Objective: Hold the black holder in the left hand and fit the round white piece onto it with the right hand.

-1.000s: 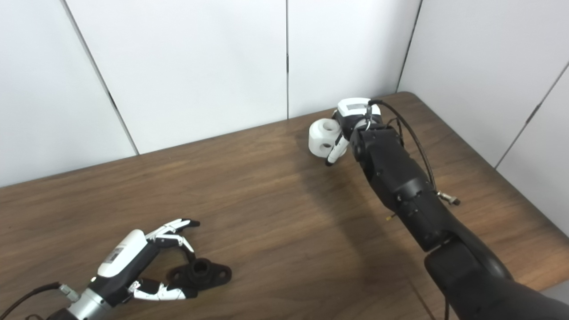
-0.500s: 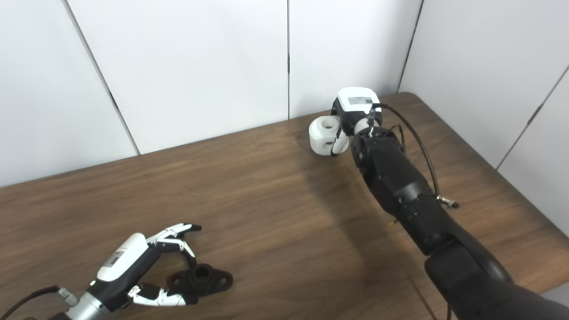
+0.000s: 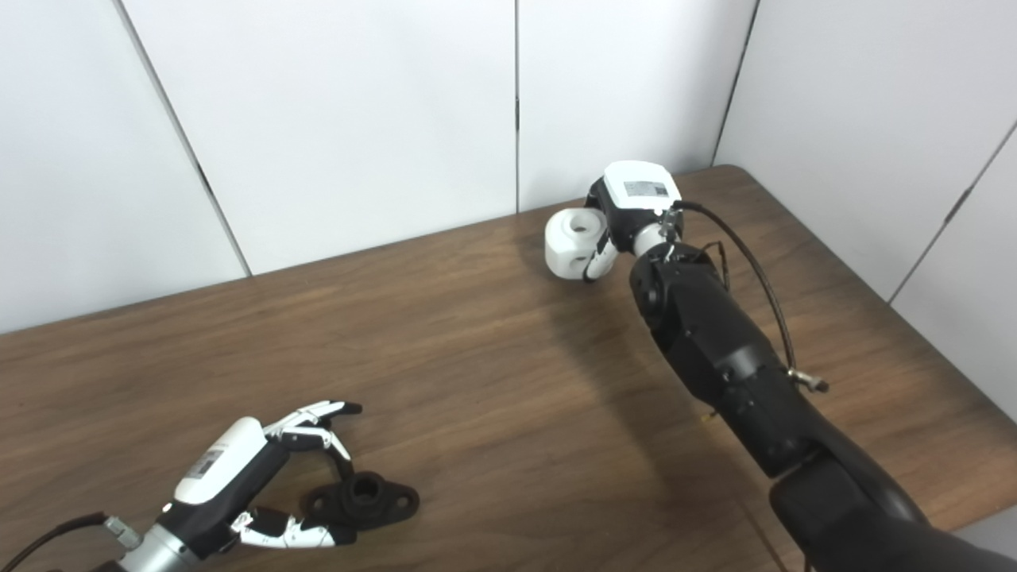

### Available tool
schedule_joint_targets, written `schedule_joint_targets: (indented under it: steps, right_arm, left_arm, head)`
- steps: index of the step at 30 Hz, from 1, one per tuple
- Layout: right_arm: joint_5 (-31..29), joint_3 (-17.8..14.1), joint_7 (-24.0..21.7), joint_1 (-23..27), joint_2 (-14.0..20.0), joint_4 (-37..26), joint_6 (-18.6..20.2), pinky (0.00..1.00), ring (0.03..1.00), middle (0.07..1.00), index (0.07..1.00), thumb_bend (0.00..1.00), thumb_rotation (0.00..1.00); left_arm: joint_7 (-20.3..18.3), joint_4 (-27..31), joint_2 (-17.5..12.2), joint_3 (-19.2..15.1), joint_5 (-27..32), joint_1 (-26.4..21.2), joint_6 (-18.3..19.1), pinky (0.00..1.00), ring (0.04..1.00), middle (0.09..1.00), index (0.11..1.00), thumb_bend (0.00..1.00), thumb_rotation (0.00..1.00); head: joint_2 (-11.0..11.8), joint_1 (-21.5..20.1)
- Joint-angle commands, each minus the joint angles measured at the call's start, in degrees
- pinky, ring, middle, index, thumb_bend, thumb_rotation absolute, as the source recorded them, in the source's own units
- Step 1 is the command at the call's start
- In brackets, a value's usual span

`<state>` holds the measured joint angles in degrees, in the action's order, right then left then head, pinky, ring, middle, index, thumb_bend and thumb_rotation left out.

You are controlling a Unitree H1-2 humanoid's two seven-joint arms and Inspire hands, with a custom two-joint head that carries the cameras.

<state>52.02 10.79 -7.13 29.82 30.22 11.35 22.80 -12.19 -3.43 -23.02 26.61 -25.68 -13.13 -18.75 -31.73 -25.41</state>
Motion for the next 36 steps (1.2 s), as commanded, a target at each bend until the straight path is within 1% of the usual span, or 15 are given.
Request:
schedule_joint_targets:
  steps: [1, 2, 4, 5, 6, 7, 9, 12, 13, 14, 15, 19, 24, 27, 36]
  right_arm:
    - [-0.56, -1.01, -0.68, 2.25, 1.3, -5.64, -0.13, 0.86, 0.772, 0.695, 0.482, 0.52, 0.14]
    - [-0.69, -0.97, -1.43, 1.98, 1.33, -7.06, 0.22, 0.84, 0.773, 0.699, 0.483, 0.52, 0.14]
    - [-1.27, -0.98, -3.97, 1.21, 1.31, -11.87, 0.71, 0.83, 0.779, 0.705, 0.483, 0.52, 0.14]
    - [-1.4, -1.02, -4.77, 0.96, 1.36, -13.28, 0.73, 0.82, 0.779, 0.707, 0.482, 0.52, 0.14]
    - [-1.57, -0.86, -6.15, 0.56, 1.42, -15.83, 0.7, 0.81, 0.779, 0.708, 0.482, 0.52, 0.14]
    - [-1.65, -0.8, -7.06, 0.3, 1.51, -17.38, 0.64, 0.81, 0.782, 0.713, 0.482, 0.52, 0.14]
    - [-2.18, -0.83, -8.78, -0.42, 1.34, -20.83, 0.38, 0.8, 0.785, 0.72, 0.482, 0.52, 0.14]
    - [-2.86, -0.81, -11.68, -1.75, 1.03, -26.17, 0.23, 0.82, 0.795, 0.725, 0.482, 0.52, 0.14]
    - [-3.15, -0.86, -12.24, -2.26, 1.16, -27.52, -0.23, 0.82, 0.794, 0.723, 0.482, 0.52, 0.14]
    - [-3.49, -0.9, -12.62, -2.68, 1.26, -28.55, -0.74, 0.81, 0.791, 0.722, 0.482, 0.52, 0.14]
    - [-4.03, -1.04, -13.05, -3.1, 1.46, -29.51, -1.32, 0.81, 0.789, 0.723, 0.482, 0.52, 0.14]
    - [-6.72, -1.7, -14.24, -4.84, 1.36, -33.26, -3.08, 0.81, 0.796, 0.733, 0.482, 0.52, 0.14]
    - [-10.07, -1.66, -15.65, -6.09, 1.78, -36.57, -6.22, 0.8, 0.804, 0.736, 0.482, 0.52, 0.14]
    - [-12.06, -1.48, -17.59, -5.97, 1.93, -38.25, -7.04, 0.78, 0.815, 0.741, 0.481, 0.52, 0.14]
    - [-15.56, -0.81, -23.15, -4.9, 2.51, -40.78, -9.51, 0.74, 0.818, 0.754, 0.481, 0.52, 0.14]
  left_arm:
    - [-4.43, -2.87, -0.57, 1.78, -2.55, 2.48, 3.52, 0.83, 0.92, 0.894, 0.485, 0.52, 0.05]
    - [-4.28, -3.02, -0.46, 1.79, -2.68, 2.51, 3.48, 0.83, 0.921, 0.895, 0.485, 0.52, 0.05]
    - [-3.74, -3.87, -0.06, 1.96, -3.24, 2.46, 3.08, 0.83, 0.922, 0.896, 0.485, 0.52, 0.05]
    - [-3.59, -4.12, 0.1, 2.03, -3.43, 2.43, 2.98, 0.84, 0.924, 0.898, 0.485, 0.52, 0.05]
    - [-3.35, -4.72, 0.36, 2.22, -3.83, 2.33, 2.88, 0.84, 0.925, 0.899, 0.485, 0.52, 0.05]
    - [-3.2, -5.06, 0.56, 2.37, -4.11, 2.26, 2.9, 0.85, 0.933, 0.904, 0.485, 0.52, 0.05]
    - [-2.58, -5.91, 1.07, 2.72, -5.19, 2.09, 2.98, 0.86, 0.94, 0.909, 0.485, 0.52, 0.05]
    - [-1.98, -6.69, 2.1, 3.25, -6.97, 1.85, 4.29, 0.88, 0.955, 0.92, 0.486, 0.52, 0.06]
    - [-1.74, -6.82, 2.54, 3.37, -7.45, 1.81, 4.7, 0.89, 0.959, 0.922, 0.486, 0.52, 0.06]
    - [-1.46, -7.04, 2.9, 3.45, -7.86, 1.78, 4.92, 0.9, 0.963, 0.923, 0.486, 0.52, 0.06]
    - [-1.08, -7.39, 3.38, 3.52, -8.38, 1.71, 5.08, 0.91, 0.967, 0.924, 0.486, 0.52, 0.06]
    - [0.23, -9.15, 5.27, 3.81, -11.83, 1.21, 6.75, 0.92, 0.975, 0.929, 0.485, 0.52, 0.06]
    - [1.13, -10.33, 7.33, 4.69, -17.57, 0.34, 10.87, 0.92, 0.976, 0.927, 0.485, 0.52, 0.07]
    - [1.63, -11.33, 8.08, 5.27, -20.31, -0.42, 12.48, 0.91, 0.971, 0.924, 0.485, 0.52, 0.07]
    - [1.26, -12.65, 9.38, 6.1, -20.61, -2.62, 15.21, 0.93, 0.978, 0.928, 0.484, 0.52, 0.07]
  head:
    - [-0.28, 1.07]
    - [-0.54, 2.0]
    - [-1.59, 5.94]
    - [-1.66, 6.37]
    - [-2.02, 8.54]
    - [-2.19, 9.4]
    - [-2.56, 11.51]
    - [-3.27, 15.15]
    - [-3.73, 17.34]
    - [-3.82, 17.76]
    - [-4.21, 19.82]
    - [-5.33, 23.42]
    - [-6.51, 25.6]
    - [-7.28, 26.5]
    - [-10.06, 28.34]
